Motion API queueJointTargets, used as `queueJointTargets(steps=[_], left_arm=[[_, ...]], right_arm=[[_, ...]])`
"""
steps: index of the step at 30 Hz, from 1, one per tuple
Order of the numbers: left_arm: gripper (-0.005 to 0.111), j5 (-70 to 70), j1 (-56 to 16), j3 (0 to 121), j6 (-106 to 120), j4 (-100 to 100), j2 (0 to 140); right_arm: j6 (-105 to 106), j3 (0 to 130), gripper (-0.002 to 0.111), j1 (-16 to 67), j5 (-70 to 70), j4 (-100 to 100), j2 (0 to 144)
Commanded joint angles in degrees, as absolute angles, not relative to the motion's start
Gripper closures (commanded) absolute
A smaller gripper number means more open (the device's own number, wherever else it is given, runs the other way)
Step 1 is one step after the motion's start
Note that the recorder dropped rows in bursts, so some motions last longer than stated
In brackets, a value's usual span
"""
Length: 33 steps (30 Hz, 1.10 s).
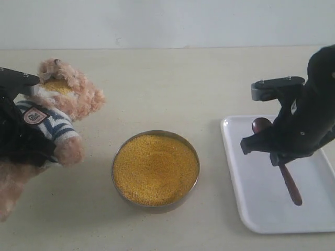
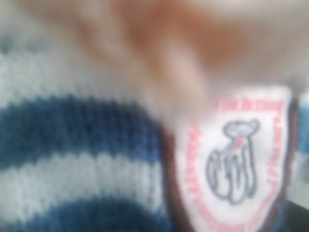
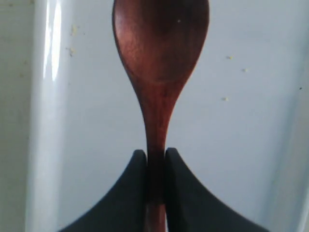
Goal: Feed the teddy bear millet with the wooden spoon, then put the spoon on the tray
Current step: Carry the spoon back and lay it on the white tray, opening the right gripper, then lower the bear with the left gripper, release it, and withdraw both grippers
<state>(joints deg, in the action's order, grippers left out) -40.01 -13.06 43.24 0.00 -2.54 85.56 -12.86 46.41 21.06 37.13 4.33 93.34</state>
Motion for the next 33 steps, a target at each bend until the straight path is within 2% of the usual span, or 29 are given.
queueJointTargets(steps=[1, 13, 16, 22, 28, 33], left_arm=[[0.103, -39.2, -13.2, 43.7, -0.7, -2.0, 85.4], [0.103, -39.2, -13.2, 43.7, -0.7, -2.0, 85.3], [0.103, -39.2, -13.2, 43.7, -0.7, -2.0, 85.3], [0.103, -39.2, -13.2, 43.7, -0.7, -2.0, 85.3], [0.103, -39.2, -13.2, 43.7, -0.7, -2.0, 85.3], [0.103, -39.2, -13.2, 43.7, -0.7, -2.0, 85.3]], right_arm=[[-14.8, 42.3, 0.109, 20.6, 30.4, 7.8, 92.7], [-17.8, 41.7, 0.109, 20.6, 29.5, 9.6, 96.6], [-18.1, 41.7, 0.105, 20.6, 29.3, 9.6, 96.6], [-18.5, 41.7, 0.084, 20.6, 28.5, 9.6, 96.6], [-18.8, 42.8, 0.052, 20.6, 31.2, 10.3, 96.6], [-18.7, 46.3, 0.050, 20.6, 38.1, 11.3, 96.6]])
